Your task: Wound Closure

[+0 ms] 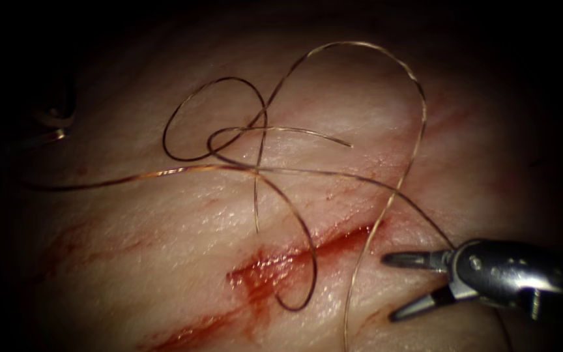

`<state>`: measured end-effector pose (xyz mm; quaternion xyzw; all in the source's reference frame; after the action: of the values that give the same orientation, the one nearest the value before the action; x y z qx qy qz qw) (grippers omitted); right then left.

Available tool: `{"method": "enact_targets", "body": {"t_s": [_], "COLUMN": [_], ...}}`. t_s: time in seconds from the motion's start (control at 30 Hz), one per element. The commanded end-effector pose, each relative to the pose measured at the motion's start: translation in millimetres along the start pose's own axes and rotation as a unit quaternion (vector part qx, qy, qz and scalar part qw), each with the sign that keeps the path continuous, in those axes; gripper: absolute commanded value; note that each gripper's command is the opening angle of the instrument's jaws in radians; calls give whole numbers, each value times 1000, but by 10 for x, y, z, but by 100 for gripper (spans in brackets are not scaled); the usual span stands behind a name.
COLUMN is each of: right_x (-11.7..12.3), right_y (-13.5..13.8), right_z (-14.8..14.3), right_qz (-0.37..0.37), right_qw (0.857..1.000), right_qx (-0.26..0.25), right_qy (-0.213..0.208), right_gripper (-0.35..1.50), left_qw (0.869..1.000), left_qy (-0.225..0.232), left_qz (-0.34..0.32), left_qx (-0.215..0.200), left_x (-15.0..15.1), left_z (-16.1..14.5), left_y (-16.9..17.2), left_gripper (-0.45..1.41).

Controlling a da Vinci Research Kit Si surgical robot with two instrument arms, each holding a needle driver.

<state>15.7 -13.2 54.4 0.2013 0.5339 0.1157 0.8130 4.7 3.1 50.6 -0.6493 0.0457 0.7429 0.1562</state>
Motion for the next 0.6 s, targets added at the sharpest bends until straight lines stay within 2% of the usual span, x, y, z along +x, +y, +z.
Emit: {"method": "enact_targets", "body": {"t_s": [0.03, 0.13, 0.37, 0.6], "right_x": [-2, -3, -23, -54], "right_y": [1, 11, 23, 15], "right_z": [24, 49, 91, 103], "right_qz": [-1, -1, -8, -22], "right_qw": [1000, 1000, 999, 996], "right_qx": [6, 5, 9, 19], "right_qy": [3, 3, -41, -86], "right_gripper": [133, 131, 131, 130], "left_qw": [1000, 1000, 1000, 1000], "left_qy": [0, 0, -1, -1], "left_qz": [-1, -1, -3, -3], "left_qx": [-1, -1, -3, -2], "left_x": [-6, -6, -3, -3], "left_z": [5, 3, -4, -3], "left_y": [3, 2, -1, -2], "left_gripper": [-45, -45, -45, -45]}}
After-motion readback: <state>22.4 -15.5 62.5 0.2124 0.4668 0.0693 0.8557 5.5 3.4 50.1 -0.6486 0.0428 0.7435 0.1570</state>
